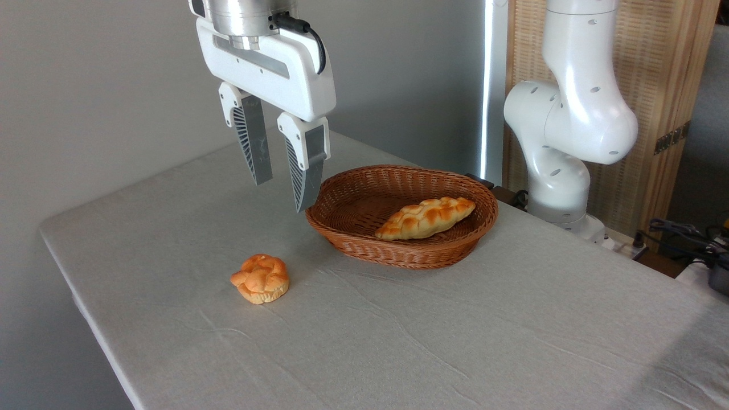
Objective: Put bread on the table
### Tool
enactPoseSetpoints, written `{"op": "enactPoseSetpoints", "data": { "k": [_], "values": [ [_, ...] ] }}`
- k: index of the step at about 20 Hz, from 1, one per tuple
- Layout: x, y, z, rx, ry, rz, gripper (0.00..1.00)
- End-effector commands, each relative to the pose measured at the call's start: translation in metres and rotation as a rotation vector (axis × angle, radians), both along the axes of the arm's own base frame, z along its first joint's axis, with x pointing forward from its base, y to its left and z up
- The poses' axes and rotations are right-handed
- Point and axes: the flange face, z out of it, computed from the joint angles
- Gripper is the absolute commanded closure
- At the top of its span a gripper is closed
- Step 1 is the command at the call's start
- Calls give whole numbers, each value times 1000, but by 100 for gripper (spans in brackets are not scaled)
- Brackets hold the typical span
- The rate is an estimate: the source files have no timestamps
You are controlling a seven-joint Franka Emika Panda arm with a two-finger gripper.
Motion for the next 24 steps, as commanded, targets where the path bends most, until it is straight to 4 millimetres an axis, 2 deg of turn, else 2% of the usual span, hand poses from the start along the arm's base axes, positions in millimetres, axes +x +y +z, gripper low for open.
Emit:
{"op": "enactPoseSetpoints", "data": {
  "k": [1,10,13,14,17,24],
  "values": [
    [1,1,3,-8,17,13,0],
    [3,0,0,-7,23,10,0],
    [5,-4,11,-6,1,5,0],
    [6,3,10,-6,2,21,0],
    [6,-5,10,-4,2,5,0],
    [6,0,10,5,1,6,0]
  ]
}}
